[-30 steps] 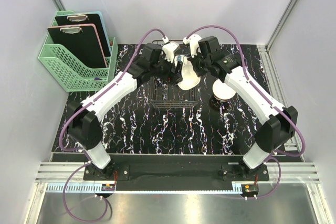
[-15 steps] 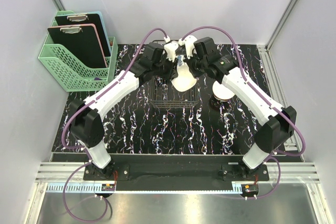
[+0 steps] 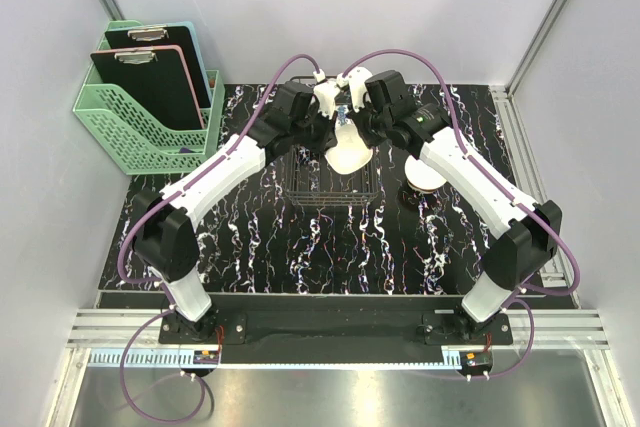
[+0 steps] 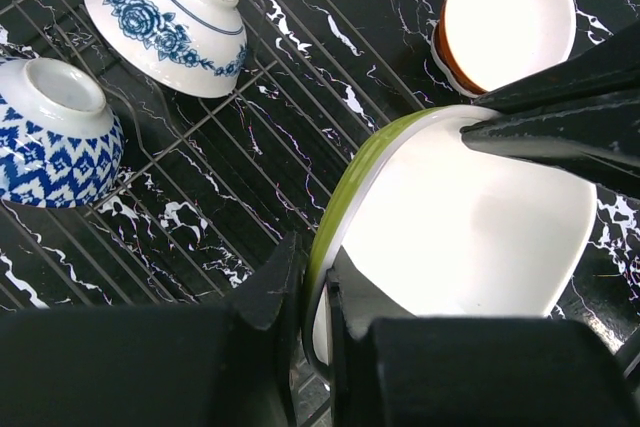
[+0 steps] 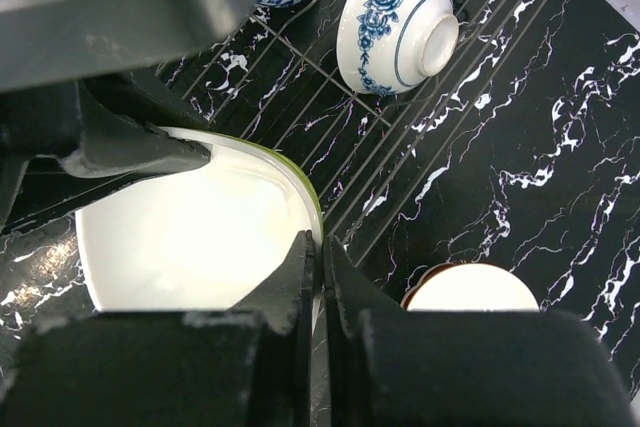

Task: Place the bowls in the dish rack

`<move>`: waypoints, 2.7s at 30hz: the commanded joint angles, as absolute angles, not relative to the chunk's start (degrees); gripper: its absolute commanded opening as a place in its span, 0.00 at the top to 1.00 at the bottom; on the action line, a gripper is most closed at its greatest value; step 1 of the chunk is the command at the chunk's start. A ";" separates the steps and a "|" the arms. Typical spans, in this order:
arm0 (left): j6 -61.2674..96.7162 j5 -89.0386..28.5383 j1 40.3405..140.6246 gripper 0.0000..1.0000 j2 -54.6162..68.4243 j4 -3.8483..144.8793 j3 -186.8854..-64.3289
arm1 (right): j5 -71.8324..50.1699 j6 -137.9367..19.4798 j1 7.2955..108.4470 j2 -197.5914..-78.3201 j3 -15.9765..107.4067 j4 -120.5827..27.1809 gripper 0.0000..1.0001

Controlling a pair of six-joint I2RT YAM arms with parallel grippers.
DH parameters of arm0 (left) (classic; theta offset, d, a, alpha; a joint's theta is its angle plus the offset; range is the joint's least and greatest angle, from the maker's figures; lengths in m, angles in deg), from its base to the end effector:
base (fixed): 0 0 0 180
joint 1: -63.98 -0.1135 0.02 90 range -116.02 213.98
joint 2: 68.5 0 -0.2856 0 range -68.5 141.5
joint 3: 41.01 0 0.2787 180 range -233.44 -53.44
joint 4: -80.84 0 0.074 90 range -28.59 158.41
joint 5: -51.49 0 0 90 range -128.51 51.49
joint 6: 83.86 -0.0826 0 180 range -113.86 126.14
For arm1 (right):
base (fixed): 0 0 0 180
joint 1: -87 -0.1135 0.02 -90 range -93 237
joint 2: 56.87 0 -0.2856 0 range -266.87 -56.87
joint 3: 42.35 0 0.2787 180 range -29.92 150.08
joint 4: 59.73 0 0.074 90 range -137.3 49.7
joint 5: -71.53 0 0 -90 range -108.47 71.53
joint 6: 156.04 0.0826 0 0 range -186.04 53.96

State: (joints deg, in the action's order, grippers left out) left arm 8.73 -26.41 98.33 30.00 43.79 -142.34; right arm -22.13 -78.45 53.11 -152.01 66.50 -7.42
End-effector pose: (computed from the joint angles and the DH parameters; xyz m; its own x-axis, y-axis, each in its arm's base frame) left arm 0.3771 -0.2787 0.3227 -0.4952 0.2849 -0.8207 0.6731 0.7231 -0.1551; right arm 0.3670 0.2402 0.3664 -0.3951 -0.5238 -0.7547 -0.6143 0.7615 -0.2068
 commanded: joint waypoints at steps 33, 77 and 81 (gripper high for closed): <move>-4.05 -0.28 91.93 1.00 10.69 51.10 -127.88 | 45.31 -72.20 65.02 -154.69 73.44 1.22 0.03; -4.58 -5.64 91.85 1.00 9.46 53.73 -129.46 | 69.50 -68.68 65.46 -161.20 66.85 -1.68 0.16; -4.49 -5.47 91.93 1.00 9.37 53.65 -129.55 | 70.91 -68.59 65.90 -161.90 67.20 -2.03 0.16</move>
